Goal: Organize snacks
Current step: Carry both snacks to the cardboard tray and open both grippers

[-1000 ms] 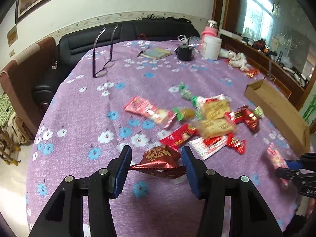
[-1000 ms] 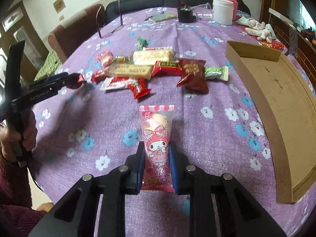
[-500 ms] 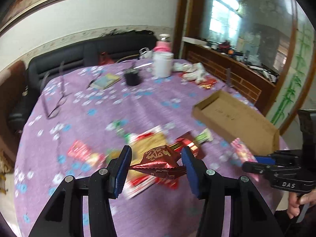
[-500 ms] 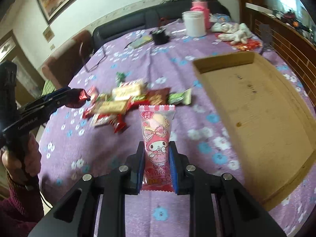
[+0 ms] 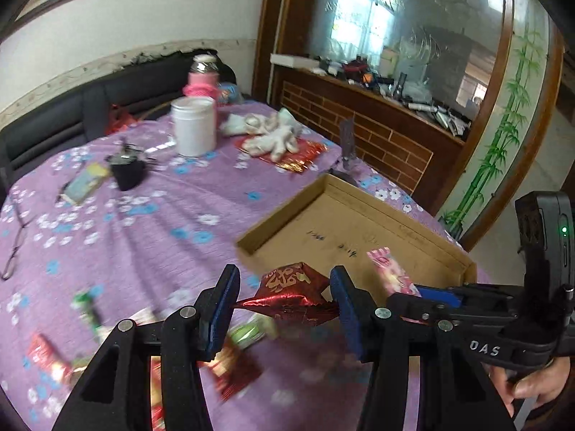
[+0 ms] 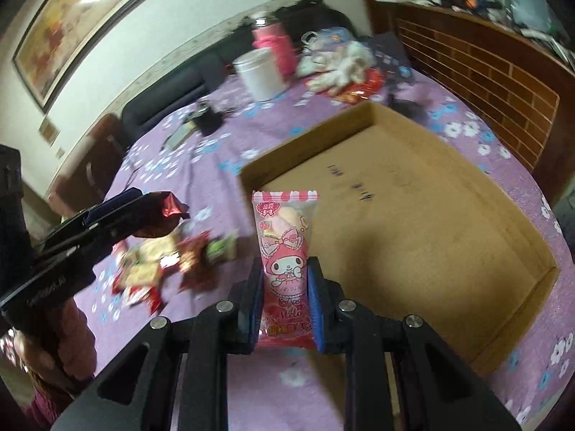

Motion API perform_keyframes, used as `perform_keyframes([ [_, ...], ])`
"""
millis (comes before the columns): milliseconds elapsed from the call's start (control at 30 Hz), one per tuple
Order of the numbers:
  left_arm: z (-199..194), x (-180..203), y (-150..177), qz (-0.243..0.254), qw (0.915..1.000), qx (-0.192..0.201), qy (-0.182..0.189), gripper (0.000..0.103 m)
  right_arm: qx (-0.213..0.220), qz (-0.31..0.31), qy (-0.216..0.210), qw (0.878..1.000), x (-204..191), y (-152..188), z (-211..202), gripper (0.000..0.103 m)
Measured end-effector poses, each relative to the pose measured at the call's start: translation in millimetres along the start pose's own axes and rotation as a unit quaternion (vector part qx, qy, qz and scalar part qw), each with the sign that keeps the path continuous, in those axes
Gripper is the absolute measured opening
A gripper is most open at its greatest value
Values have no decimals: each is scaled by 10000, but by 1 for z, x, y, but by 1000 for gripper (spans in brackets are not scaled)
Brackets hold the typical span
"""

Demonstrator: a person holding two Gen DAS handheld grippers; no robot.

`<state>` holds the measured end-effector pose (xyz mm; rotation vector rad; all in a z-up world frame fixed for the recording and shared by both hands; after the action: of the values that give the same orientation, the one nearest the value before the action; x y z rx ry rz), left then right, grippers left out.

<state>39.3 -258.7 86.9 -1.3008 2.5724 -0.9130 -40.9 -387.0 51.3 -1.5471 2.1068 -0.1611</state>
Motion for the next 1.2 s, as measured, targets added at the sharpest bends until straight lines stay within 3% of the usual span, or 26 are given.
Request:
perform_keyframes([
  [167, 44, 21, -15, -81, 9986, -339, 409, 55, -201, 388, 65, 9990, 35, -13, 19, 21],
  [367, 92, 37, -14, 84, 9985, -512, 146, 55, -265, 666, 277, 9970, 63, -21, 35, 21],
  [500, 104, 37, -8, 37, 9978, -639, 192, 55, -290, 660, 407, 9966, 70, -20, 40, 21],
  [600, 107, 35, -5, -24, 9972, -690, 304, 60, -301, 647, 495, 9962, 71, -20, 41, 23],
  [633, 107, 35, -5, -72, 9967, -724, 357, 69, -309, 652, 516, 9961, 71, -20, 40, 26],
  [667, 107, 34, -6, -115, 9964, -731, 405, 72, -284, 662, 551, 9959, 71, -19, 39, 31],
  [767, 96, 34, -7, -176, 9967, -621, 485, 74, -113, 668, 670, 9954, 71, -17, 30, 45],
  [967, 71, 30, -1, -281, 9963, -536, 610, 74, 153, 653, 591, 9960, 62, -10, 7, 45],
  [1200, 38, 3, 30, -455, 9961, -531, 535, 74, 282, 238, 173, 9992, 11, 14, -8, 46],
])
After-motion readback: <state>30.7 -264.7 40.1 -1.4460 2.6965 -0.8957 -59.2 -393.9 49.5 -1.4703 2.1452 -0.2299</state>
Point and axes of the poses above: each gripper's, at about its wrist camera, not at the fingertips, and z roughly the way its jaws point, x to its right, y to its underside, the point moved 4 cm from there along z, roughly the way its jaws point, and after that the axes turned 11 degrees about -x, right-handed, at the moved point
